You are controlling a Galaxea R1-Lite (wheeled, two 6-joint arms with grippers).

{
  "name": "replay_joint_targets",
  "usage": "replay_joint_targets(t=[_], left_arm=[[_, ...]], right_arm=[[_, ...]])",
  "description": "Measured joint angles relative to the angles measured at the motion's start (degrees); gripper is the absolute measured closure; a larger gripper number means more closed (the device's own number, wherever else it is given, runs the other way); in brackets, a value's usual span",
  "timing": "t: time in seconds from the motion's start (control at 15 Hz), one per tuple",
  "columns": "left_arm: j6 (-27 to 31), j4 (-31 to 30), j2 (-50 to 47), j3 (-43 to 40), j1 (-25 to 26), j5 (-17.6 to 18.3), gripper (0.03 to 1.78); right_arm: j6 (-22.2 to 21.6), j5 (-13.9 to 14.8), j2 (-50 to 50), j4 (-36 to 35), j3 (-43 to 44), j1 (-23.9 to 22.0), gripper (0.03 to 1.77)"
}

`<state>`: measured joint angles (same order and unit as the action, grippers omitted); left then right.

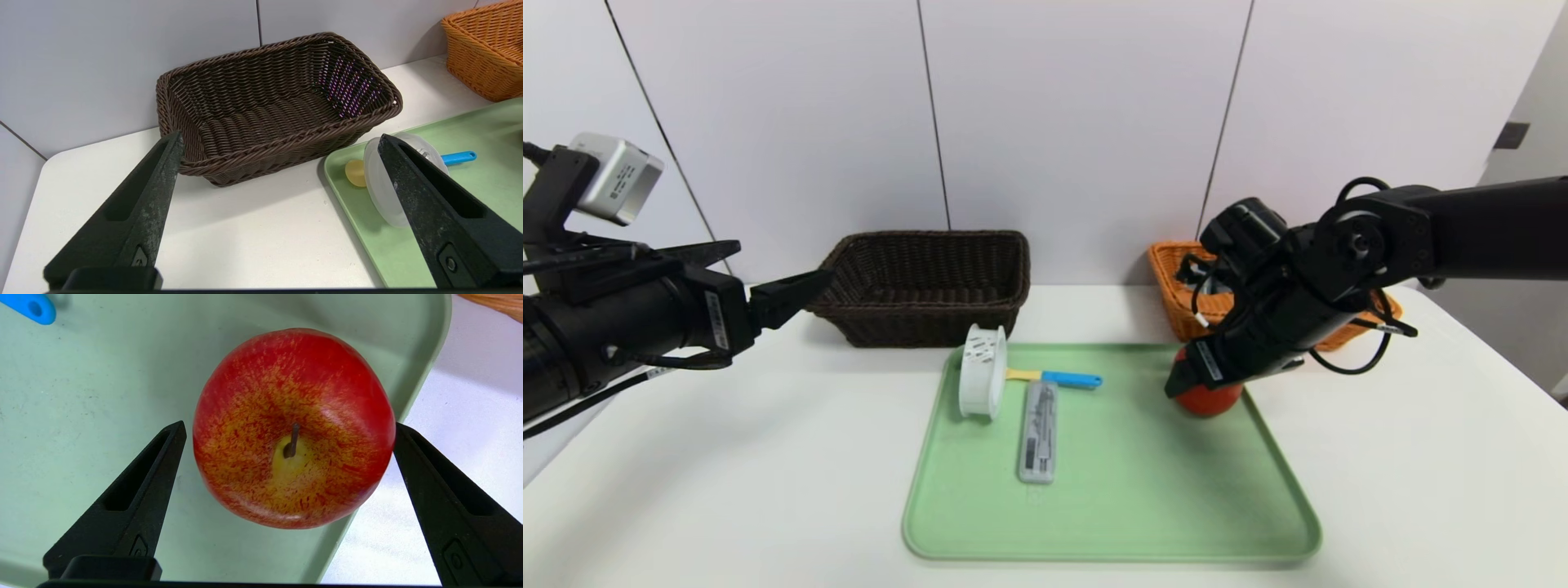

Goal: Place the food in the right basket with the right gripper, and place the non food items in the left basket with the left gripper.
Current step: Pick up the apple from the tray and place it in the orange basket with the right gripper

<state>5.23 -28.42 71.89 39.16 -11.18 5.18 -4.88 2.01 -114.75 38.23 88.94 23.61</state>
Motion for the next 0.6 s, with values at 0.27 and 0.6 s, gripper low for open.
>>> replay_joint_targets(t=[0.27, 0.6], left_arm=[[0.0, 0.0, 0.0, 0.0, 0.3, 0.0, 0.12], [0.0, 0.0, 0.0, 0.0, 0.3, 0.0, 0.12]], right_arm=[[0.0, 0.1, -0.4, -1.3, -0.1, -0.1, 0.09], [0.4, 0.0, -0.4, -4.4, -1.5, 0.0, 0.51]])
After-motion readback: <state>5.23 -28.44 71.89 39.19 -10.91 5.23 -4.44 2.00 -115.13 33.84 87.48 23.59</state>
